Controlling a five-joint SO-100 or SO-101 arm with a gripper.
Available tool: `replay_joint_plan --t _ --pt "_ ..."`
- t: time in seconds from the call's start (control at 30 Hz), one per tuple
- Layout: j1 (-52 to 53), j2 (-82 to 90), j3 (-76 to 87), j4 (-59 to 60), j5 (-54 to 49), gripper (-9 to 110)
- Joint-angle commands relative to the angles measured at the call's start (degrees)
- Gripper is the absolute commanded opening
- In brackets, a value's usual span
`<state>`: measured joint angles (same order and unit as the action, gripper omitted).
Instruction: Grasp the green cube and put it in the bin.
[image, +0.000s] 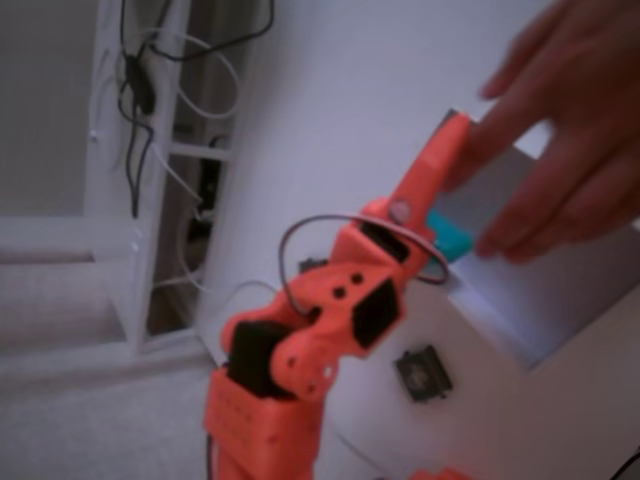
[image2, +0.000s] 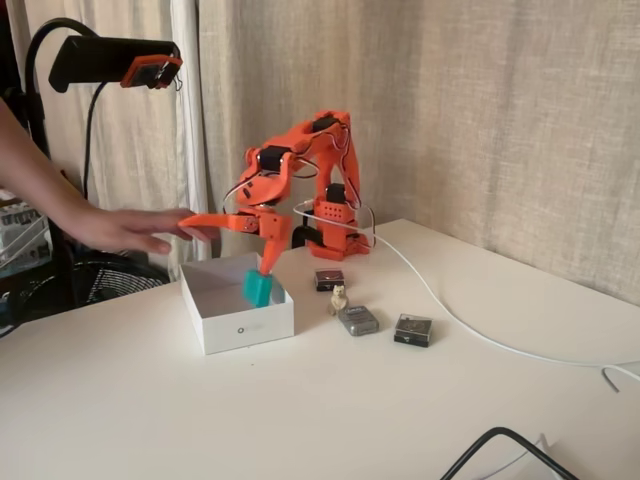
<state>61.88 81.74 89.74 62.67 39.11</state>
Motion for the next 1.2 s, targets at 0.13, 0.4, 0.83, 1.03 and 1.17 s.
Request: replay_joint_plan --t 0.13,0.4,0.83,1.03,1.17 --pt "-2.3 3.3 0.1 -1.1 0.3 82" --pt "-5.0 3.7 0.1 -2.0 1.1 82" --pt "-5.3 3.6 0.1 -3.1 1.4 82" --pt "-6.2 3.3 0.2 -4.4 1.7 82" --pt "-6.2 3.1 0.2 -4.6 1.7 82"
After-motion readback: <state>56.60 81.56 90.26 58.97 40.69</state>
